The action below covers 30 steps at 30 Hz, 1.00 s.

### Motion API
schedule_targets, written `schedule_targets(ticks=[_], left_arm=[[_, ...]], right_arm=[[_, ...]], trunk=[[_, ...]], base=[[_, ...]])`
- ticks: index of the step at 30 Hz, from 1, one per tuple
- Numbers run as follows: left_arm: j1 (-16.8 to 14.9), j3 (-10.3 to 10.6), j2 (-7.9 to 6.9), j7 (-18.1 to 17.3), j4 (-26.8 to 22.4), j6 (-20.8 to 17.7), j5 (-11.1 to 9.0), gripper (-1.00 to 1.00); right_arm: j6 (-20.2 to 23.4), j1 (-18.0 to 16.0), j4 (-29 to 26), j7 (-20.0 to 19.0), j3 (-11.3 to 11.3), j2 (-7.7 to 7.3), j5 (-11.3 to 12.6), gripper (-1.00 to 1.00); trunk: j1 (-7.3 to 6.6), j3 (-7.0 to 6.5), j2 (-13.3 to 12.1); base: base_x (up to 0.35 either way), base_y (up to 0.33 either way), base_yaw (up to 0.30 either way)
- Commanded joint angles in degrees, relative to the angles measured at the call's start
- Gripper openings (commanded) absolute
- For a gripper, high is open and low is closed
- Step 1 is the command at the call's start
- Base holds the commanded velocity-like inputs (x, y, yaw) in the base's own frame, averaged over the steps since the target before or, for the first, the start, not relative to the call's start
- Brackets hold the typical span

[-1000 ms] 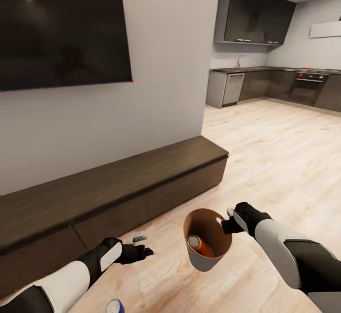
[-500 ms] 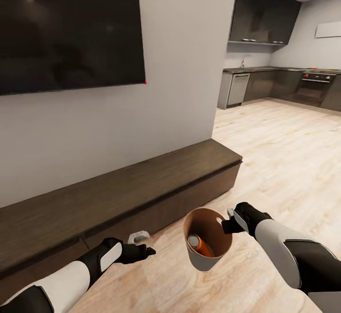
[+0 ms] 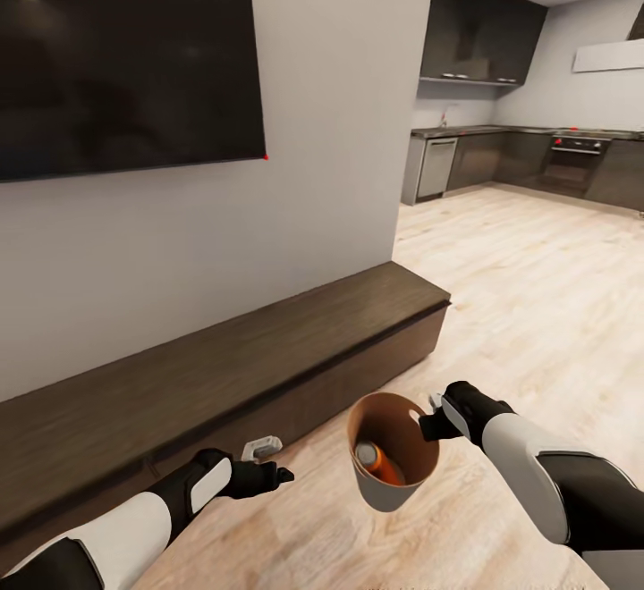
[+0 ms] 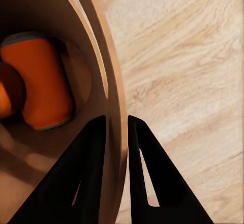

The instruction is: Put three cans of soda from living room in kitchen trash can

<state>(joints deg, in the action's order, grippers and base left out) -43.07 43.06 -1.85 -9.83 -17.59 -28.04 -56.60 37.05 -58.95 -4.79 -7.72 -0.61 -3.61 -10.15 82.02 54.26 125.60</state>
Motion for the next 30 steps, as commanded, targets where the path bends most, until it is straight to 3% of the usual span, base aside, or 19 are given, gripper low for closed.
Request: schedule_targets(ticks=[1, 9, 30], left_arm=[[0.0, 0.0, 0.00, 0.0, 0.0, 0.0, 0.0, 1.00], [0.0, 0.0, 0.01, -0.2, 0.0, 0.0, 0.0, 1.00], [0.0, 0.0, 0.06, 0.0, 0.0, 0.0, 0.0, 1.00]], right_arm=[[0.0, 0.0, 0.0, -0.3, 1.0, 0.01, 0.9, -1.00], [0.0, 0.0, 0.0, -0.3, 1.0, 0.01, 0.9, -1.00], [-0.5, 0.0, -0.1, -0.2, 0.7, 0.08, 0.8, -1.00]], trunk=[[0.00, -0.01, 0.0], [0.00, -0.01, 0.0], [0.00, -0.01, 0.0]], base=[[0.001, 0.126, -0.250], [0.000, 0.050, -0.223], [-0.015, 0.041, -0.052]])
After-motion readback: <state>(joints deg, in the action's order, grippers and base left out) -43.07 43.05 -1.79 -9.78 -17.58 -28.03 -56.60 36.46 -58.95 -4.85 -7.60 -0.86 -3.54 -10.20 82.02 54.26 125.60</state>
